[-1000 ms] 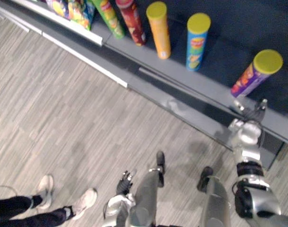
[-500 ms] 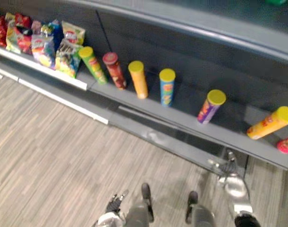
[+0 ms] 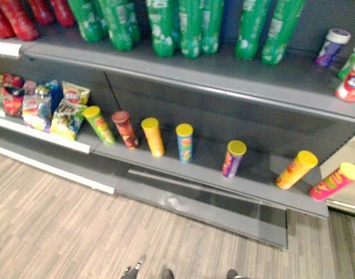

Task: Put the gum and the chips on the shelf.

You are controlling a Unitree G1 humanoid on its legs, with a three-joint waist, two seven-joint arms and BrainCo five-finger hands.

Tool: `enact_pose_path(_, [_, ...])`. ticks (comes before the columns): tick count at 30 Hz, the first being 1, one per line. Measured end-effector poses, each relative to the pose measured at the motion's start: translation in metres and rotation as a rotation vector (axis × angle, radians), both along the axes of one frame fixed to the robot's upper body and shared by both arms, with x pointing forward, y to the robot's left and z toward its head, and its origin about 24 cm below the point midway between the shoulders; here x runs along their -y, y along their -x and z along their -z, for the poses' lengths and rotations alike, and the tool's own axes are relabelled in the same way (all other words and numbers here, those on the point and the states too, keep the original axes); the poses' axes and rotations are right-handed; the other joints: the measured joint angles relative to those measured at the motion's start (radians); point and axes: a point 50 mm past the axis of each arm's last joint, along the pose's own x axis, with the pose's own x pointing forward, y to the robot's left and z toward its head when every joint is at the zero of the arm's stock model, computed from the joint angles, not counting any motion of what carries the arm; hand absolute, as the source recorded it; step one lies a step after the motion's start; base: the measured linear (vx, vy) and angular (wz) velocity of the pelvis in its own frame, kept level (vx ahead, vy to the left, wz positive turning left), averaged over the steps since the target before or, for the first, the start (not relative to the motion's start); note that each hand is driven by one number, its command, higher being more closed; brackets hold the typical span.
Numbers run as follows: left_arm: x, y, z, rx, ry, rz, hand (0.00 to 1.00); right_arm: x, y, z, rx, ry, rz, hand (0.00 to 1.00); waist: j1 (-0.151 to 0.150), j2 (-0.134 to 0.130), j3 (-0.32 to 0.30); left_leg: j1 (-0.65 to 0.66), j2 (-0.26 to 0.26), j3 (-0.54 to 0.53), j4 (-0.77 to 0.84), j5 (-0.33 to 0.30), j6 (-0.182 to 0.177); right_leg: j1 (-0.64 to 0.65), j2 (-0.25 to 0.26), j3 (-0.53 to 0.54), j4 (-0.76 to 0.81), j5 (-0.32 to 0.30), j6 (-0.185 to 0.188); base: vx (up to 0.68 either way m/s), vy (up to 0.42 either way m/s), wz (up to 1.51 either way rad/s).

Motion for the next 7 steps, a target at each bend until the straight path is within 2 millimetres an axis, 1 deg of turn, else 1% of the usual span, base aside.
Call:
enact_pose_path(3, [0.004, 0.004, 0.002, -0.019, 0.012, -0.003, 0.0, 0.003, 0.01, 0.001, -0.027, -0.005, 0.073, 0.0, -0.006, 0.017, -0.009, 0.012, 0.001, 0.016, -0.001, -0.006, -0.002, 0.008, 0.003, 0.013, -0.011, 0.001, -0.002, 0.01, 0.006, -0.19])
enact_pose_path(4, [0.005, 0.005, 0.002, -0.021, 0.014, -0.006, 0.0, 0.004, 0.012, 0.001, -0.034, -0.007, 0.091, 0.0, -0.005, 0.018, -0.01, 0.016, 0.002, 0.02, -0.001, -0.008, -0.003, 0.011, 0.004, 0.015, -0.013, 0.001, -0.002, 0.02, 0.003, -0.11])
enact_pose_path(6, [0.005, 0.008, 0.003, -0.027, 0.021, -0.025, 0.0, 0.002, 0.02, 0.003, -0.046, -0.04, 0.203, 0.0, -0.005, 0.019, -0.013, 0.032, 0.004, 0.024, -0.001, -0.014, -0.005, 0.024, 0.005, 0.019, -0.015, -0.001, -0.005, 0.03, 0.004, -0.07])
enact_pose_path(7, [0.005, 0.008, 0.003, -0.029, 0.023, -0.025, 0.0, 0.002, 0.022, 0.003, -0.048, -0.043, 0.229, 0.0, -0.006, 0.019, -0.016, 0.032, 0.004, 0.024, -0.001, -0.016, -0.007, 0.025, 0.005, 0.019, -0.016, -0.001, -0.005, 0.0, 0.0, 0.0])
